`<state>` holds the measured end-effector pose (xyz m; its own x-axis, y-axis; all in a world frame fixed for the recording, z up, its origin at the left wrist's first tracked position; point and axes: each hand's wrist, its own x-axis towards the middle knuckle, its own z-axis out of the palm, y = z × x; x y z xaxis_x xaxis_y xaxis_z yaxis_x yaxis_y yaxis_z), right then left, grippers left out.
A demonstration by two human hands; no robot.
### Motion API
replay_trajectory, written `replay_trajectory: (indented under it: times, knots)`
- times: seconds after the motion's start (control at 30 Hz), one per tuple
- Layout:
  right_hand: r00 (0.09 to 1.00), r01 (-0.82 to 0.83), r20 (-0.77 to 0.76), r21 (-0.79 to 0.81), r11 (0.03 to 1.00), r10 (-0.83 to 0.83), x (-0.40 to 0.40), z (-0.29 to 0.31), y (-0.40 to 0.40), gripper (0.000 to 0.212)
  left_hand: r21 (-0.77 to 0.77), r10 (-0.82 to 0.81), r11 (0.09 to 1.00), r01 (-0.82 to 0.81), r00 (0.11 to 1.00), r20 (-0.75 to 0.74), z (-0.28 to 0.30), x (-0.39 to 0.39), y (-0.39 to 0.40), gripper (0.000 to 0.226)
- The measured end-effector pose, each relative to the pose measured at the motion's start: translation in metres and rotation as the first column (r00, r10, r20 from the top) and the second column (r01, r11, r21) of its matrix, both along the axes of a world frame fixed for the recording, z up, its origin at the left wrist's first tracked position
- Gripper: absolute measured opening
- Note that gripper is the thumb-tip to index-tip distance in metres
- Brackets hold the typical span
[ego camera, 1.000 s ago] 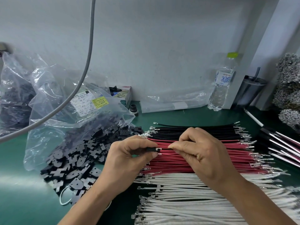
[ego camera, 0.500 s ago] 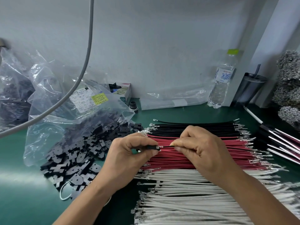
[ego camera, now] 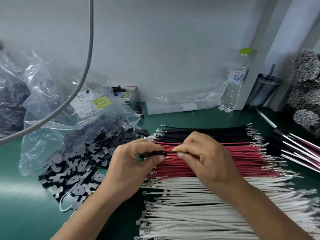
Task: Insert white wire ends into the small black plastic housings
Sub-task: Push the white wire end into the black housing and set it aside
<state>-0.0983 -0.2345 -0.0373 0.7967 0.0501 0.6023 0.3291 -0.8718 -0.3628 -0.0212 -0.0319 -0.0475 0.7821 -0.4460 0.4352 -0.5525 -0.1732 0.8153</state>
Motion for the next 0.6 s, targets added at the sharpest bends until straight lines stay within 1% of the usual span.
replay_trajectory:
  times: [0.2,0.3,0.47,0.6]
  knots:
    - [1.0,-0.018,0.006,-0.002,1.0,0.018,0.0,-0.001,0.007,0.017,-0.011,0.023,1.0,-0.023,1.0,-0.021,0.0,0.002,0.001,0.019]
    - [1.0,-0.008,0.003,-0.001,1.0,0.008,0.0,-0.001,0.006,0.018,0.012,0.014,1.0,-0.013,0.999,-0.031,0.0,0.0,0.0,0.019]
    - [0.995,-0.001,0.095,-0.024,1.0,0.004,0.003,-0.001,0.014,0.017,-0.011,0.009,1.0,-0.009,0.999,-0.046,0.002,-0.002,0.0,0.02]
    - [0.995,-0.01,0.103,-0.027,1.0,0.013,0.003,-0.003,0.017,0.016,-0.016,-0.01,1.0,0.009,1.0,-0.007,0.002,-0.005,0.0,0.02]
